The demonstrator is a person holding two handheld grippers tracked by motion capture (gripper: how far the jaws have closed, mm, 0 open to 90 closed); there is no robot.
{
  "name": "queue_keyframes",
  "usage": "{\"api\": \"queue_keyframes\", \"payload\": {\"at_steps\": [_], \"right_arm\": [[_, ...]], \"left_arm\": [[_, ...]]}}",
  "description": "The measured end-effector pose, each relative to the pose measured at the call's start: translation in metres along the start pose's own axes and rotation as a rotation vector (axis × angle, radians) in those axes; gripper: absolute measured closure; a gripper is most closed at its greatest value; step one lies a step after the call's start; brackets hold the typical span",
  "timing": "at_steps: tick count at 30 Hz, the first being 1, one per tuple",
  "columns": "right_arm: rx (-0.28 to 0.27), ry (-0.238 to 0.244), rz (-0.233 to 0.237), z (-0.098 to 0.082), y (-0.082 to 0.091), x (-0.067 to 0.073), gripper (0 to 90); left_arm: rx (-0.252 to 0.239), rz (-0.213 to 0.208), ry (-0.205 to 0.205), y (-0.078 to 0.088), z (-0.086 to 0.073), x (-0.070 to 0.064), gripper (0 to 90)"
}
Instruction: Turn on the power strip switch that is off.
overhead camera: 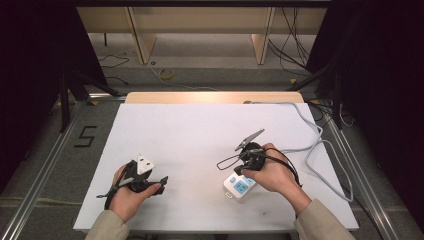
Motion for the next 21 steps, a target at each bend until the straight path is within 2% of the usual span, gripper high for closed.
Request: {"api": "queue_keyframes", "payload": {"at_steps": [21], "right_arm": [[0.023, 0.012, -0.007, 0.0022, -0.0077, 0.0023, 90.0]], "left_arm": [[-0.002, 0.000, 0.000, -0.0001, 0.0003, -0.0006, 22.4]]}}
Point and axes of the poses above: each handheld gripper's, and its own axes: y roughly backward along the jaws, z roughly out of its top, x roughly to its left, the point moved 3 cm from there along -y, roughly forward along the jaws, and after that the axes turned 10 degrees about -y, right-handed, at the moved point
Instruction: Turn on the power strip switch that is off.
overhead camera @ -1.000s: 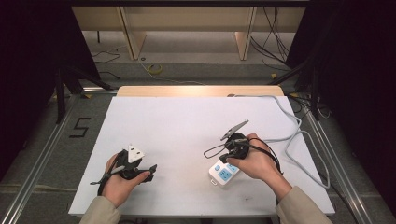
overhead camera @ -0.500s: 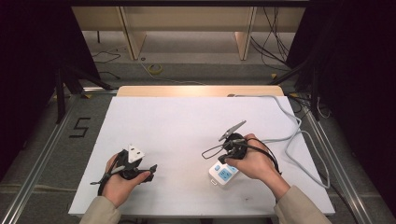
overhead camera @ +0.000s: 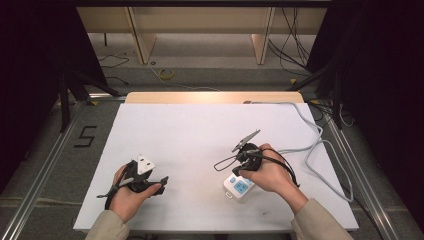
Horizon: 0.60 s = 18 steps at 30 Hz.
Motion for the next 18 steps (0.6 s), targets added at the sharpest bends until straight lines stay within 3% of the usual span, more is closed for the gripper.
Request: {"api": "queue_keyframes", "payload": {"at_steps": [18], "right_arm": [[0.020, 0.008, -0.007, 0.0018, -0.0065, 0.0015, 90.0]], "left_arm": [[0.003, -0.002, -0.004, -0.0002, 0.0000, -0.0004, 22.4]]}}
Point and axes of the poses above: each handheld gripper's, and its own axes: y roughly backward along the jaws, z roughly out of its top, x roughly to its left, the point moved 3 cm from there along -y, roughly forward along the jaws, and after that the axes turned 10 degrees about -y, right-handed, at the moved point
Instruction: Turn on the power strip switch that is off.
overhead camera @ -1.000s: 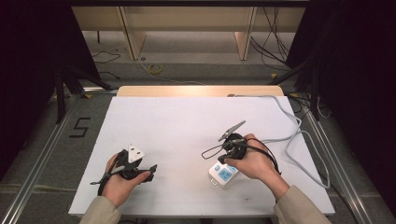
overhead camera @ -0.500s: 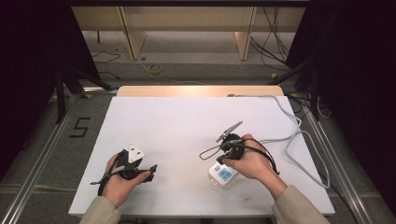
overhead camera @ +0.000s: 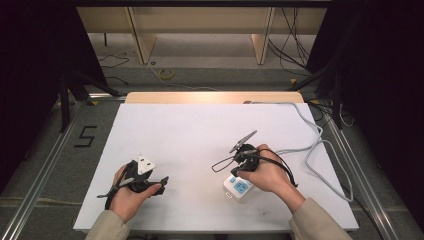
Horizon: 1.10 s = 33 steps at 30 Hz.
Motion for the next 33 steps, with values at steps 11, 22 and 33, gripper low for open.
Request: {"api": "queue_keyframes", "payload": {"at_steps": [11, 22, 33], "right_arm": [[0.007, -0.001, 0.001, 0.001, -0.003, 0.001, 90.0], [0.021, 0.003, -0.006, 0.000, -0.009, 0.002, 90.0], [0.026, -0.001, -0.006, 0.000, -0.014, 0.002, 90.0]], "left_arm": [[0.001, -0.001, -0.002, 0.000, 0.000, 0.000, 22.4], [0.001, -0.002, 0.000, 0.000, 0.000, -0.001, 22.4], [0.002, -0.003, -0.001, 0.000, 0.000, -0.001, 22.4]]}}
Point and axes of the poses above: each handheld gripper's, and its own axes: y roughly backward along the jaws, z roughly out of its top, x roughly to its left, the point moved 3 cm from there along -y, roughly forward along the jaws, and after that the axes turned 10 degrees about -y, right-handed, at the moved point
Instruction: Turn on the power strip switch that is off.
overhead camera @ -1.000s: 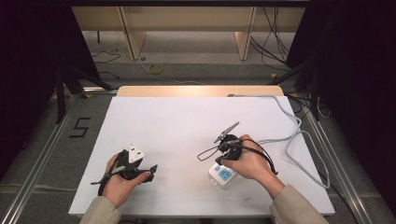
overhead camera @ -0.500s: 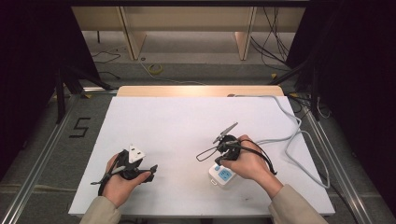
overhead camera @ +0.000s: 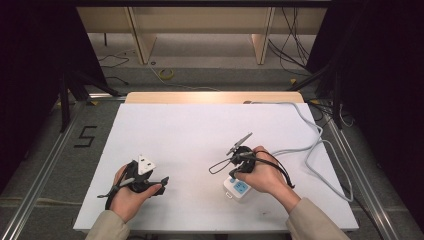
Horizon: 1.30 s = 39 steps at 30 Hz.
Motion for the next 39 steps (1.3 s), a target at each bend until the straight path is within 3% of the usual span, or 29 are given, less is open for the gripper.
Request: {"api": "queue_keyframes", "payload": {"at_steps": [39], "right_arm": [[0.023, 0.020, -0.017, 0.000, -0.012, 0.003, 90.0]], "left_arm": [[0.000, -0.001, -0.001, -0.001, 0.000, 0.000, 22.4]]}}
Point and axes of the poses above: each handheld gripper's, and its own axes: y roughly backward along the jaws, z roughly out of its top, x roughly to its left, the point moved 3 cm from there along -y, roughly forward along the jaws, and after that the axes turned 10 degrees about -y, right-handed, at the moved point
